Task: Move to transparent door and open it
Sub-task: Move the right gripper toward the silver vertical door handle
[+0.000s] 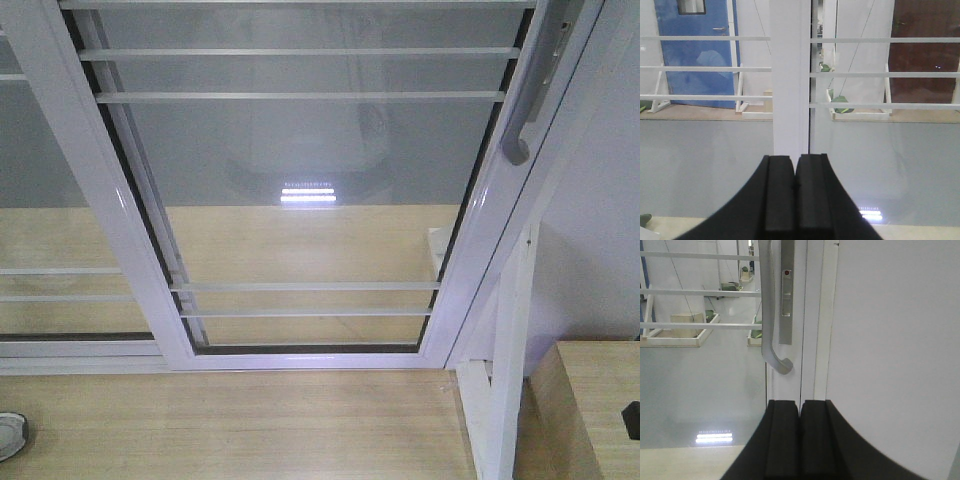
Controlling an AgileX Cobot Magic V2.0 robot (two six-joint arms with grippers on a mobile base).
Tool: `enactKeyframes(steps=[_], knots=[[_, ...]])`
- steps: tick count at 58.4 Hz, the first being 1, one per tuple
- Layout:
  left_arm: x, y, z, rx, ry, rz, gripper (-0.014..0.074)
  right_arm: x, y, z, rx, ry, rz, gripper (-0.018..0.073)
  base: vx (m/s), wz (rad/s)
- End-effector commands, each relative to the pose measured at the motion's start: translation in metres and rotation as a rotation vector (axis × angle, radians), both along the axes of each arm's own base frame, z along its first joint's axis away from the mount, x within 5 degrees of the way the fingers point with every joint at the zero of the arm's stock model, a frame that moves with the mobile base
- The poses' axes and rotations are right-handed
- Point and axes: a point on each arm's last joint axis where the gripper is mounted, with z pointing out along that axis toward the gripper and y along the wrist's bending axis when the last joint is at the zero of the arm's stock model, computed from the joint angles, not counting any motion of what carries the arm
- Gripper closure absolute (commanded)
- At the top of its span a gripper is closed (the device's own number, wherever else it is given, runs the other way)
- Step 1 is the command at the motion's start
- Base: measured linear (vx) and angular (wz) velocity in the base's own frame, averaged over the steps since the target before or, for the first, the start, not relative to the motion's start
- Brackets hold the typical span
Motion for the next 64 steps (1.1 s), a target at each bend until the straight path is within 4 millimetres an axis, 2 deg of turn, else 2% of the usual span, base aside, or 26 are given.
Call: enactKeyframes(steps=[1,28,64], knots=[[0.0006,-0.0002,-0.0024,-0.001,-0.058,-0.004,0.0602,-0.0006,0.0003,0.0042,-0.009,-0.085,0.003,0.0567,0.12,0.00],[0.0047,0.0000,-0.0060,-0.006,0.020,-0.004,0.0602,0.0051,-0.0002,-0.0014,-0.001,0.006,0.003,0.0567,0.02,0.00],[0.0051,0.0001,-0.0069,-0.007,0.032,-0.004,0.0602,0.0052,-0.0002,-0.0024,0.000,0.018,0.003,0.0567,0.00,0.00]])
